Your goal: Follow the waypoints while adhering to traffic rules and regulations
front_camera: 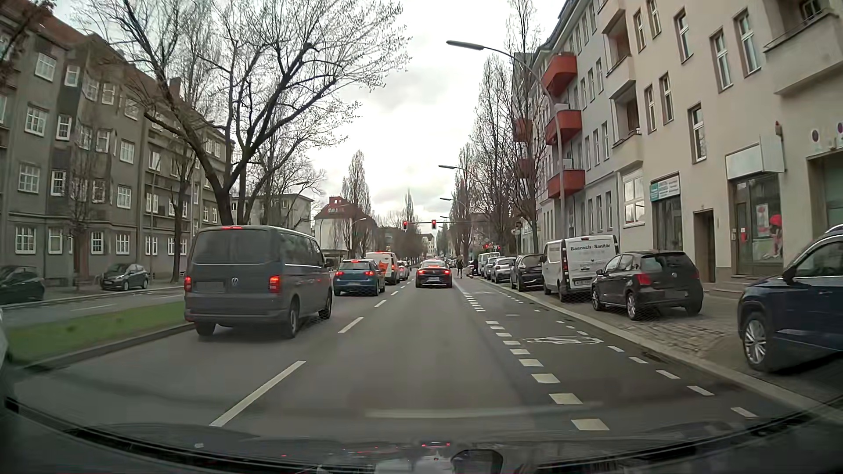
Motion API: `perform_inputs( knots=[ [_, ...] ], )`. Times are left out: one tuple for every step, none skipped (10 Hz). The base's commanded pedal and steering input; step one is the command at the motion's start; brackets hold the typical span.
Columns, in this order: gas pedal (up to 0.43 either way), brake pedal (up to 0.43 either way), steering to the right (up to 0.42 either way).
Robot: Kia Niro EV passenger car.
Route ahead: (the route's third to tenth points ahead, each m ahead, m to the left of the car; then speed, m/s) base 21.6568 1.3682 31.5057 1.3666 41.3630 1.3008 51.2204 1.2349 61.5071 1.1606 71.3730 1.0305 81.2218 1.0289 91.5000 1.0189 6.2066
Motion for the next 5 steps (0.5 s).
perform_inputs(
  knots=[
    [0.000, 0.098, 0.000],
    [0.000, 0.110, 0.000],
    [0.000, 0.110, 0.000],
    [0.000, 0.116, 0.000],
    [0.000, 0.116, 0.000]
  ],
)
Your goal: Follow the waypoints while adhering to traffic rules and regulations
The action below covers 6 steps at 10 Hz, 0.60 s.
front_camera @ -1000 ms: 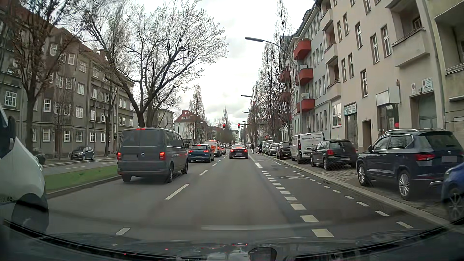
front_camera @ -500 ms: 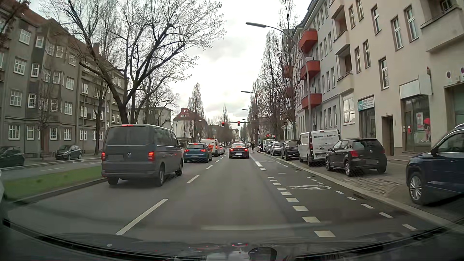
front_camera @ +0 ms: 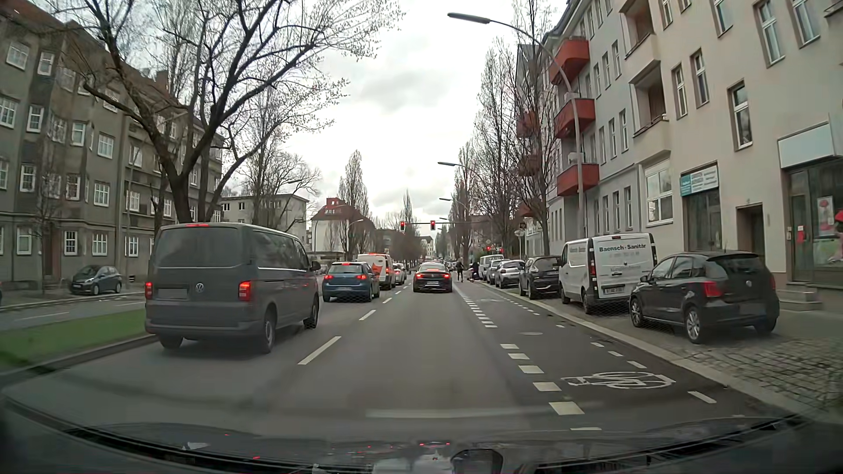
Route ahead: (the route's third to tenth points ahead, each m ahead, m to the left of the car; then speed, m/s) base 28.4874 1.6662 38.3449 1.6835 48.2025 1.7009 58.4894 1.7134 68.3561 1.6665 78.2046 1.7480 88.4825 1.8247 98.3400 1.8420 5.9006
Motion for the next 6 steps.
perform_inputs(
  knots=[
    [0.000, 0.116, 0.000],
    [0.000, 0.116, 0.000],
    [0.000, 0.122, 0.000],
    [0.000, 0.122, 0.000],
    [0.000, 0.122, -0.001],
    [0.000, 0.122, -0.001]
  ],
)
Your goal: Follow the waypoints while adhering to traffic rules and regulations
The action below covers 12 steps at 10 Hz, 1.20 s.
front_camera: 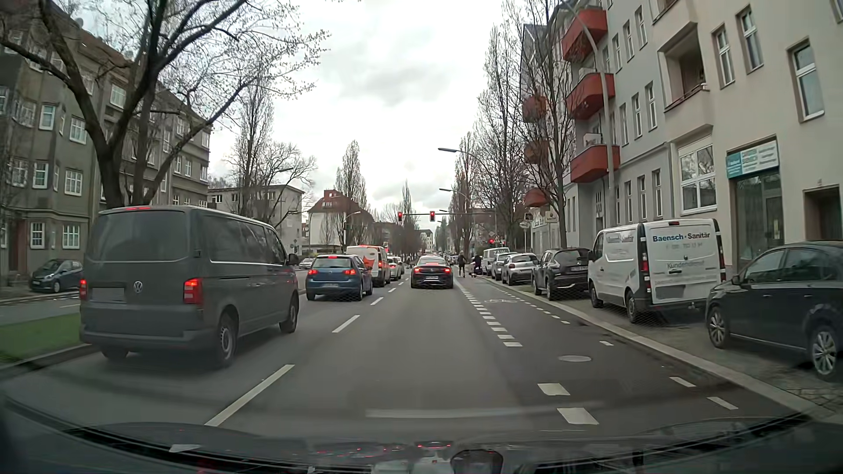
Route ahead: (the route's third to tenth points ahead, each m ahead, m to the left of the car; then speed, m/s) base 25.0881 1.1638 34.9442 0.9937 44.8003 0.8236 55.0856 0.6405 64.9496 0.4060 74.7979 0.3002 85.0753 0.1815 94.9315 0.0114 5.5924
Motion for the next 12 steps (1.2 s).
perform_inputs(
  knots=[
    [0.000, 0.128, -0.001],
    [0.000, 0.128, -0.001],
    [0.000, 0.128, -0.001],
    [0.000, 0.134, -0.001],
    [0.000, 0.140, -0.002],
    [0.000, 0.146, -0.001],
    [0.000, 0.146, -0.002],
    [0.000, 0.146, -0.003],
    [0.000, 0.152, -0.003],
    [0.000, 0.152, -0.004],
    [0.000, 0.159, -0.004],
    [0.000, 0.159, -0.004]
  ],
)
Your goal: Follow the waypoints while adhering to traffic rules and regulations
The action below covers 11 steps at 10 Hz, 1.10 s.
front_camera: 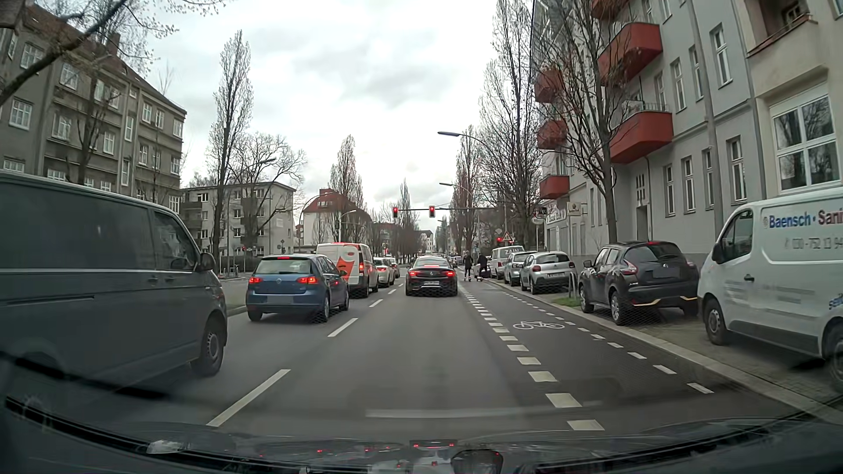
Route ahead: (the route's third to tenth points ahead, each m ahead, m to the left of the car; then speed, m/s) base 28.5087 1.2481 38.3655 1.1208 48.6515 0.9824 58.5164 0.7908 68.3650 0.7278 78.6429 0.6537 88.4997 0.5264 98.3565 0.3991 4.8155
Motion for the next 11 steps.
perform_inputs(
  knots=[
    [0.000, 0.159, -0.004],
    [0.000, 0.165, -0.004],
    [0.000, 0.165, -0.005],
    [0.000, 0.171, -0.004],
    [0.000, 0.177, -0.004],
    [0.000, 0.183, -0.004],
    [0.000, 0.189, -0.004],
    [0.000, 0.195, -0.004],
    [0.000, 0.195, -0.004],
    [0.000, 0.195, -0.004],
    [0.000, 0.201, -0.004]
  ],
)
